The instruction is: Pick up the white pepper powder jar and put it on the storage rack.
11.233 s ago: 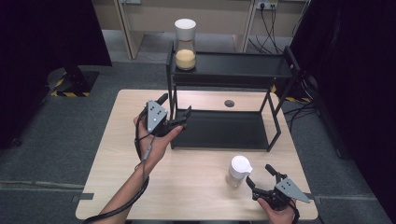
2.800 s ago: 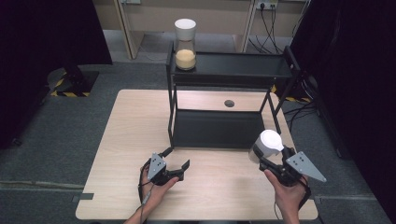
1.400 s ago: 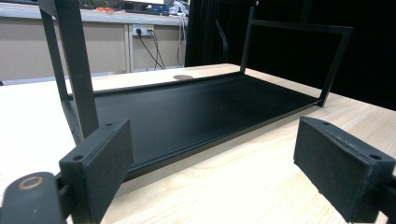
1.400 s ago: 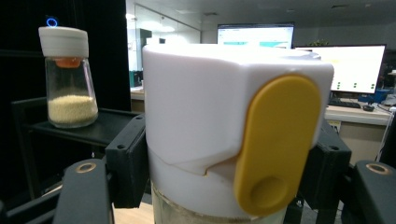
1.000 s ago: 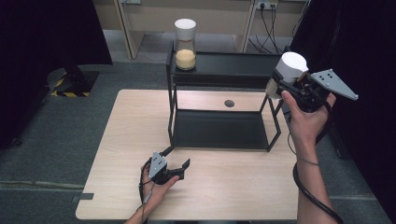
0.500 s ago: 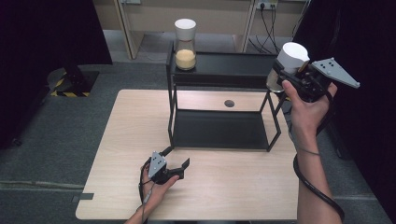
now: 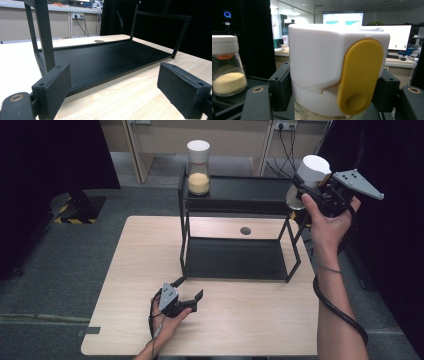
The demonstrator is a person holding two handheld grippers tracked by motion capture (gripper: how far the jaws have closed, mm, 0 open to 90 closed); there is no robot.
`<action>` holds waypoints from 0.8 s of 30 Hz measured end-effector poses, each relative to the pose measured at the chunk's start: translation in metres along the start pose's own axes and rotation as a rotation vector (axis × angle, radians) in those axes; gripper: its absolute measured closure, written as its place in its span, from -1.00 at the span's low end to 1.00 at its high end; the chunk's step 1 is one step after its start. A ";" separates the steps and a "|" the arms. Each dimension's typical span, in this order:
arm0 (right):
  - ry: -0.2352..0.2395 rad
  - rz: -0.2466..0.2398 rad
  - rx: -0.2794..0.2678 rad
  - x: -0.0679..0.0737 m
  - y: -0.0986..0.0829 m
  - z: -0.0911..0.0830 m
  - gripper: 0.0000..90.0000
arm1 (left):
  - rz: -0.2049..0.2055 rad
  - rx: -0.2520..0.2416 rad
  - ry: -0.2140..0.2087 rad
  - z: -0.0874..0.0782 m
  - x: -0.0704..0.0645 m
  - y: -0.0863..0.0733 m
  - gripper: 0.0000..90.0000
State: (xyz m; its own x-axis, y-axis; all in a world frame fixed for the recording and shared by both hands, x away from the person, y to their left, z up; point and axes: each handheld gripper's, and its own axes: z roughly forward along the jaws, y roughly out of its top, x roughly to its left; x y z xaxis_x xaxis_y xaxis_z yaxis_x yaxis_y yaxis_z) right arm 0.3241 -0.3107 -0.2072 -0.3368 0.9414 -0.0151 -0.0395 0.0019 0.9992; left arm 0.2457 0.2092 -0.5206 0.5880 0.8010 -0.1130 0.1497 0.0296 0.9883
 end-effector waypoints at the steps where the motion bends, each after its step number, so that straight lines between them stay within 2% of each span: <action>1: -0.003 0.001 0.001 0.000 0.001 0.002 -0.32 | 0.000 0.000 0.000 0.000 0.000 0.000 -0.75; 11: -0.034 0.000 0.029 -0.006 0.010 0.021 -0.32 | 0.001 -0.003 0.000 0.000 0.000 -0.001 -0.75; 24: -0.064 0.012 0.054 -0.015 0.009 0.048 -0.32 | 0.011 -0.002 -0.003 0.000 -0.001 0.000 -0.75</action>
State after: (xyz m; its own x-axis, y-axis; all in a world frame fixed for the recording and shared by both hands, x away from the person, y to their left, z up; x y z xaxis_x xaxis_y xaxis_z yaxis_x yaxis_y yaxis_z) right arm 0.3736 -0.3083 -0.1961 -0.2760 0.9611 -0.0021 0.0154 0.0066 0.9999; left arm 0.2450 0.2090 -0.5209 0.5917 0.7996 -0.1022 0.1417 0.0216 0.9897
